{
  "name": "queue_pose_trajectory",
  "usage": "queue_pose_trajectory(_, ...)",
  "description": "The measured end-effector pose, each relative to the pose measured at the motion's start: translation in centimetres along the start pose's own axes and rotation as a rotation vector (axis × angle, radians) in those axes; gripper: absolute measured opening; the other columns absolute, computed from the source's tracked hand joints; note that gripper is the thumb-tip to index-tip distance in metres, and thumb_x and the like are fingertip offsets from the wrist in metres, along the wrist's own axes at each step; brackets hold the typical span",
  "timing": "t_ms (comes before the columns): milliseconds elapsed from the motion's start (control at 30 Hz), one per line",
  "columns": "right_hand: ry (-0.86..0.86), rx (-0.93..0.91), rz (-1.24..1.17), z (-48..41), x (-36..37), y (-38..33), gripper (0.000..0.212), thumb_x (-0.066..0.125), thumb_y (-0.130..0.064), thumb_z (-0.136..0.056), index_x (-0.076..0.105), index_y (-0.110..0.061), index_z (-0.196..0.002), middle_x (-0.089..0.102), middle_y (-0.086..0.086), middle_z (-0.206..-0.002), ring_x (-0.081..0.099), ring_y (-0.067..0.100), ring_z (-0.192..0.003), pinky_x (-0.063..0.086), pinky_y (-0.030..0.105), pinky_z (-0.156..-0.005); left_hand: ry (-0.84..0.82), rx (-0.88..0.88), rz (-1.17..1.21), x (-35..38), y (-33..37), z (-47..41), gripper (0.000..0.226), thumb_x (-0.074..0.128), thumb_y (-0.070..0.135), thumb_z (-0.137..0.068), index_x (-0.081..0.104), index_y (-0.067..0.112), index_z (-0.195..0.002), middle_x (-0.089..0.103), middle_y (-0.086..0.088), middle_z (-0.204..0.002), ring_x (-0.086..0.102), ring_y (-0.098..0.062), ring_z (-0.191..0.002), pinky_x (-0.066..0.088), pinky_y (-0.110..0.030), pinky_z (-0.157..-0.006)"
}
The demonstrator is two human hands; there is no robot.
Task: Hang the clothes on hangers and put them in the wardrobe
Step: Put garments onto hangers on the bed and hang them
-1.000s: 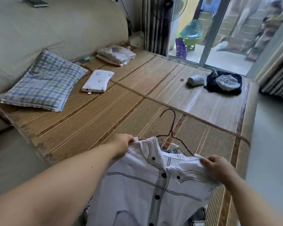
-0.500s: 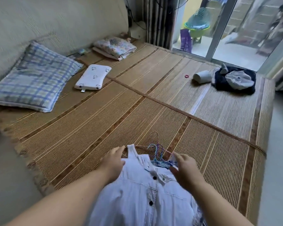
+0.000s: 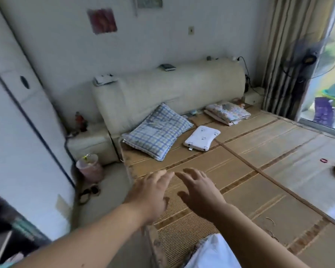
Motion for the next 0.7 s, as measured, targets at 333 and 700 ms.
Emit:
queue_pose_trajectory(333, 0.056, -0.490, -0.112, -8.1, -2.3, -31.1, 0.060, 0.051, -0.042, -0.086, 0.028, -0.042, -0.142, 0.029, -0.008, -0.148, 0.031, 0.018, -0.134, 0.027, 0.032, -0.110, 0.361, -0.327, -0.319, -19.0, -16.6, 20.6, 0.072, 0.044, 0.042, -0.084, 0.014, 0.032, -0.149, 0.020, 0.001, -0.155, 0.021, -0.016, -0.141, 0.022, -0.033, -0.114)
queue_pose_trajectory(700, 0.203, -0.896, -0.366, -9.1, -7.4, -59.9, 0.061, 0.056, -0.042, -0.086, 0.031, -0.037, -0.142, 0.034, -0.007, -0.146, 0.039, 0.016, -0.131, 0.035, 0.031, -0.107, 0.663, -0.820, -0.759, -37.5, -26.5, 40.4, 0.073, 0.049, 0.053, -0.078, 0.022, 0.036, -0.143, 0.026, 0.003, -0.151, 0.026, -0.019, -0.137, 0.027, -0.045, -0.107)
Point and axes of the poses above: each hand's wrist, its own z-axis away from the middle knuckle, its own x-axis out of the palm, y = z × x, the point moved 5 cm from there along -z, towards the middle knuckle
